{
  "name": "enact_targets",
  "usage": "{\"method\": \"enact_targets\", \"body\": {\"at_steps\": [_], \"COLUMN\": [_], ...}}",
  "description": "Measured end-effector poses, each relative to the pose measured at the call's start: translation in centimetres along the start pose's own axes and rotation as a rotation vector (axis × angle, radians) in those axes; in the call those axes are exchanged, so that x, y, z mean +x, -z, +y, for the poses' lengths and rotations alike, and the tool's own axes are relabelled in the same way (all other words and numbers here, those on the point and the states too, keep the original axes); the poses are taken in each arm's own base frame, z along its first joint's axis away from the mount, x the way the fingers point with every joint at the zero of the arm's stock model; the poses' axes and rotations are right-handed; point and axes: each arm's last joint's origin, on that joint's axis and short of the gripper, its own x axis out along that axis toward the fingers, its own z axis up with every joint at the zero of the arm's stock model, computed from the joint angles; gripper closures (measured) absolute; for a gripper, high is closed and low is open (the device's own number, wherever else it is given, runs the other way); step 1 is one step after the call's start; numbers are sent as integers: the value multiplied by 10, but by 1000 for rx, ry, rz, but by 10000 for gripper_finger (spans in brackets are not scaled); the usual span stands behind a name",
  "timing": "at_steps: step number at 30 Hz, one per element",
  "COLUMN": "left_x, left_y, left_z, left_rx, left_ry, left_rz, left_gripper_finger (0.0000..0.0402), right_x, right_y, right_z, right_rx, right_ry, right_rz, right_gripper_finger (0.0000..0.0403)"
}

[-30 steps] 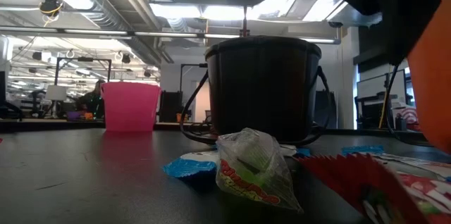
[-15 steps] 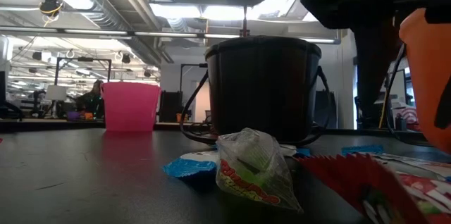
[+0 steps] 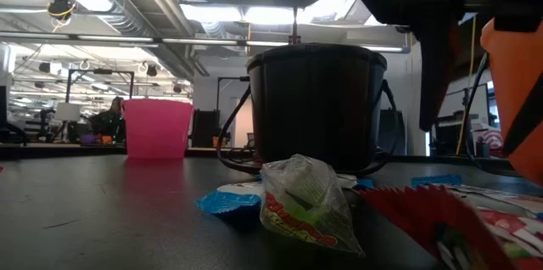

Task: Organize candy in baskets
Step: Put the white chocolate into the orange bucket

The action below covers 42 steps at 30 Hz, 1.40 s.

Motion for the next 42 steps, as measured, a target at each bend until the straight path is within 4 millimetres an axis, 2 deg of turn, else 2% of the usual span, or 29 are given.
{"method": "enact_targets", "body": {"at_steps": [10, 29, 42], "left_x": [0, 0, 0], "left_y": [0, 1, 1], "left_z": [0, 0, 0], "left_rx": [-2, 0, -23], "left_ry": [1, 0, 0], "left_rz": [1, 6, 6], "left_gripper_finger": [401, 401, 401], "right_x": [27, 26, 36], "right_y": [3, -15, -6], "right_z": [9, 5, -27], "right_rx": [-77, -41, 189], "right_ry": [-26, -13, -190], "right_rz": [99, -80, -114], "right_gripper_finger": [216, 216, 217]}}
